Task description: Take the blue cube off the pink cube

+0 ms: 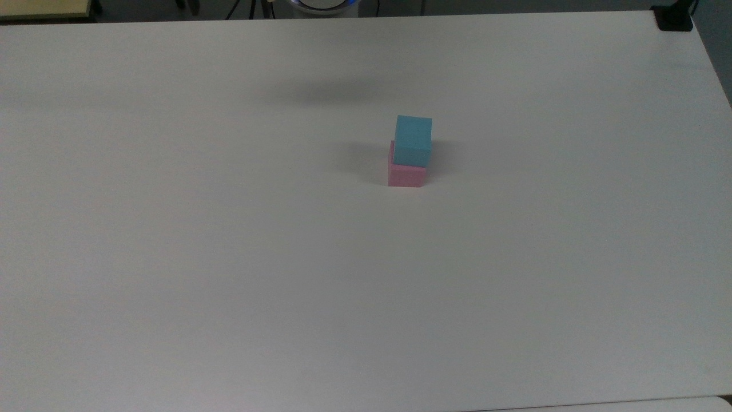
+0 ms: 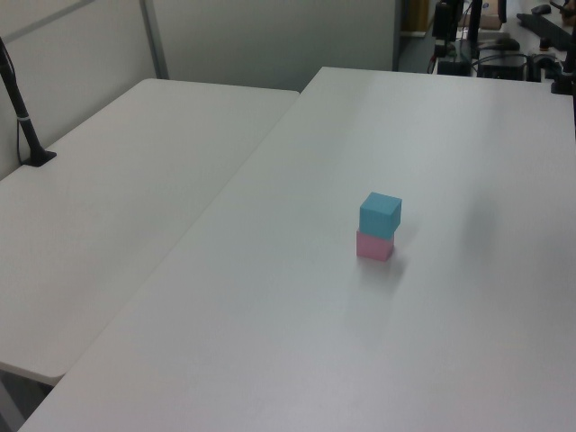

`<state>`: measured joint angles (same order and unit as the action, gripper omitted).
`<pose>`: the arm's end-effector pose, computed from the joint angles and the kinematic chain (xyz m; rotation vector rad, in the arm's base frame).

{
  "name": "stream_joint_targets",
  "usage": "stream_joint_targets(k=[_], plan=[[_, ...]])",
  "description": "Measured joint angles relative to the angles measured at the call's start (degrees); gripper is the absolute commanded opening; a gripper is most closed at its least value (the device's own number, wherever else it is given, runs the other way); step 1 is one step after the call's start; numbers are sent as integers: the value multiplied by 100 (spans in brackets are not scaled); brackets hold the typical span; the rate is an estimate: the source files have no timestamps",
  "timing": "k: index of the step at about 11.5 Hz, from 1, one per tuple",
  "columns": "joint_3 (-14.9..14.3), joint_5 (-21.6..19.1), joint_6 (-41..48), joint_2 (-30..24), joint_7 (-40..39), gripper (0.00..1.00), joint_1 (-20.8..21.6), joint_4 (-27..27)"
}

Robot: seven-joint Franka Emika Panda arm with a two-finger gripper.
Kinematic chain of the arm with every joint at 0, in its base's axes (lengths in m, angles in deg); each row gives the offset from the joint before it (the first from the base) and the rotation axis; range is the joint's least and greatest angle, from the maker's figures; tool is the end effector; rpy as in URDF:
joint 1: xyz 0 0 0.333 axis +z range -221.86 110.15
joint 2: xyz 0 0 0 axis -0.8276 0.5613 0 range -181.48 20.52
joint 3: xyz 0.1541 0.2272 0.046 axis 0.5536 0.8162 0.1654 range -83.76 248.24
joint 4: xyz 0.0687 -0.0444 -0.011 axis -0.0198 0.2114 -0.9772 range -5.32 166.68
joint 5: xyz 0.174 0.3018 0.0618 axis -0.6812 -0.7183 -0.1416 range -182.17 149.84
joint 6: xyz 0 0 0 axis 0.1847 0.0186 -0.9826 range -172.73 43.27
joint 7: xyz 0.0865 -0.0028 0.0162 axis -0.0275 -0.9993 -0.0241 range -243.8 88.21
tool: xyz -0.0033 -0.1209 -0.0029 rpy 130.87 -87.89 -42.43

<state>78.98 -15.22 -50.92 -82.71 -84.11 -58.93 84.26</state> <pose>0.5061 -0.0586 0.5705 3.1236 0.0004 0.0473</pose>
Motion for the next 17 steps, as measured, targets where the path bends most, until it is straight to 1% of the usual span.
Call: stream_joint_targets(k=[11,13,15,17], plan=[[3,0,0,8,5,100,6,9],[25,0,0,48,2,100,90,23],[32,0,0,85,8,100,281,61],[36,-49,0,101,229,100,408,131]])
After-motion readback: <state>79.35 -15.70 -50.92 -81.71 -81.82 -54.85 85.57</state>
